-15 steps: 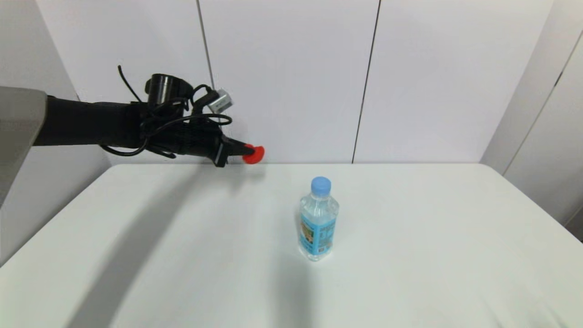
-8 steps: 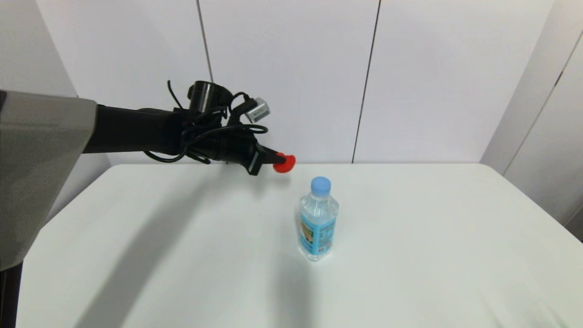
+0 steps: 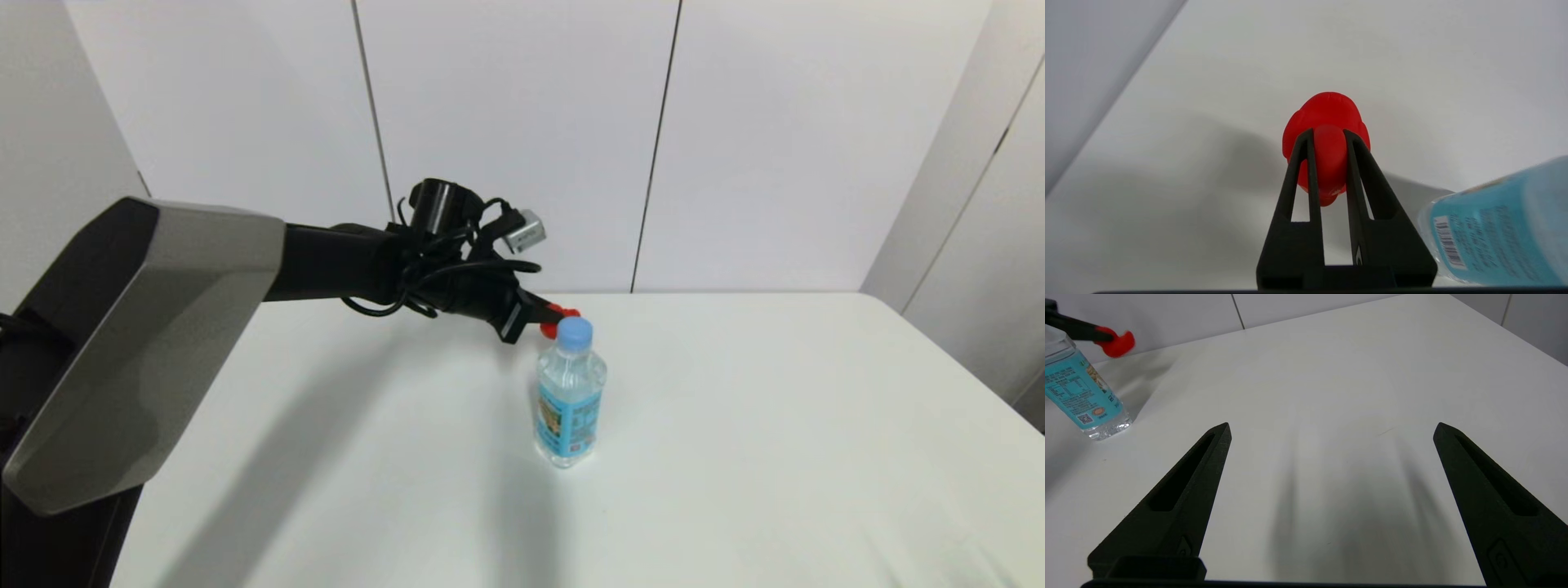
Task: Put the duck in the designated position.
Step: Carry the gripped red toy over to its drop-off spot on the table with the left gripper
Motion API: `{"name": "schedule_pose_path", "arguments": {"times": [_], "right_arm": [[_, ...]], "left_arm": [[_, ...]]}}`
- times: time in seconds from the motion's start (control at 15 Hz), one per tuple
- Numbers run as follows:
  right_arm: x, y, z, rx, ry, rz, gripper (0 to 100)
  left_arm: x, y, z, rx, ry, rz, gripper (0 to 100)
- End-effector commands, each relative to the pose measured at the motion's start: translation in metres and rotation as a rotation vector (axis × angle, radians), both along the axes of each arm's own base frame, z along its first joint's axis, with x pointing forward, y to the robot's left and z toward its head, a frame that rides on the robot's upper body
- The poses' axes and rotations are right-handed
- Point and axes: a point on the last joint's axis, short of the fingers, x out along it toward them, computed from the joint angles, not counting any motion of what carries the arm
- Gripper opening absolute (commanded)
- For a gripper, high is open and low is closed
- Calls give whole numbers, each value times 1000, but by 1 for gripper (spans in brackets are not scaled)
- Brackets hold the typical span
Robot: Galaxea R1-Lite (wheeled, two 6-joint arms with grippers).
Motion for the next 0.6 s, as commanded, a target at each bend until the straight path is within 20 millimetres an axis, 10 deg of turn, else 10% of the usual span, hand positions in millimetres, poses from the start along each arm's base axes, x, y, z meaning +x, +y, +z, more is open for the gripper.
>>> {"name": "schedule_pose_path", "arguments": {"times": [0.07, 0.6], "right_arm": [[0, 0, 0, 1, 1, 0, 100], [0, 0, 0, 1, 3, 0, 100]], "left_arm": [[10, -15, -38, 49, 42, -2, 0], [21, -20, -48, 44, 33, 3, 0]]}}
